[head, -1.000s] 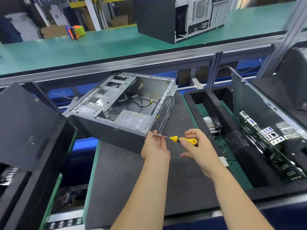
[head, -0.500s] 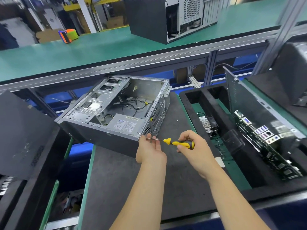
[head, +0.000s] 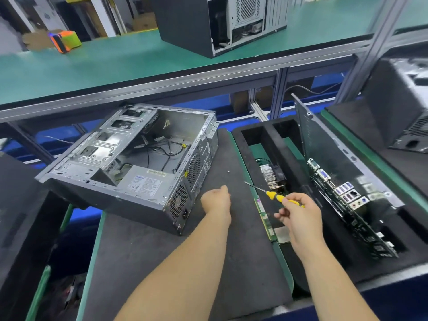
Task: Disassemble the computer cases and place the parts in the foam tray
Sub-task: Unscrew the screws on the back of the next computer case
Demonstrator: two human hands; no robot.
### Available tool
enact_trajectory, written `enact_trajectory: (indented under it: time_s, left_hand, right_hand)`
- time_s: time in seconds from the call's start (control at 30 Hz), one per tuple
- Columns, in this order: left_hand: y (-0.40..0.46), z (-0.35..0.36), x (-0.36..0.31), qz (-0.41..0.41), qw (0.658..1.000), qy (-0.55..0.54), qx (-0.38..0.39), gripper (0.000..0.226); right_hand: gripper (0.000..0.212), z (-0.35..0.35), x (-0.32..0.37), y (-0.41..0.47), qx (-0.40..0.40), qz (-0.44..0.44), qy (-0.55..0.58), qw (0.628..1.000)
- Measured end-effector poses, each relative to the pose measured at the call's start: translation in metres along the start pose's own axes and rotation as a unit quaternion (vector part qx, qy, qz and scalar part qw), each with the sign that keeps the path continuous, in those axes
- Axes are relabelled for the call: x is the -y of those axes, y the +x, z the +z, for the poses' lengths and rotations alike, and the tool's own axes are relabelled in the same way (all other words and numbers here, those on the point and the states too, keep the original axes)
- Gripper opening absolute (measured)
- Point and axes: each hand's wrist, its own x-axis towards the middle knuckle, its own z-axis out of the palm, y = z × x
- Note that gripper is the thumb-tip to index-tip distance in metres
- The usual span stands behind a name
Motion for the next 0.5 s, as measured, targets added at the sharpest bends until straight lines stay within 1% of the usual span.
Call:
enact_trajectory:
  time_s: [0.1,0.17,0.23,0.33,0.4,0.5]
  left_hand:
    - [0.016,0.006,0.009,0.059,0.990,0.125,0.027,0.022]
    - [0.020,0.005,0.012,0.112,0.970,0.206,0.063,0.015]
    - [0.021,0.000,0.012,0.134,0.952,0.265,0.077,0.019]
    - [0.016,-0.008,0.000,0.171,0.937,0.296,0.069,0.032]
    - [0.005,-0.013,-0.020,0.230,0.924,0.296,0.072,0.034]
    - [-0.011,-0.030,-0.062,0.343,0.895,0.277,0.061,0.033]
  right_hand:
    - [0.013,-0.007,-0.006,0.006,-0.008,0.007,-0.017,1.000]
    - [0.012,-0.008,-0.008,0.009,-0.008,0.011,-0.023,1.000]
    - [0.012,-0.005,-0.010,0.012,-0.009,0.015,-0.025,1.000]
    - [0.009,0.004,-0.020,0.013,-0.007,0.029,-0.020,0.999]
    - [0.008,0.014,-0.028,0.011,0.006,0.041,-0.029,0.999]
    - [0.016,0.032,-0.043,0.003,0.051,0.056,-0.072,0.995]
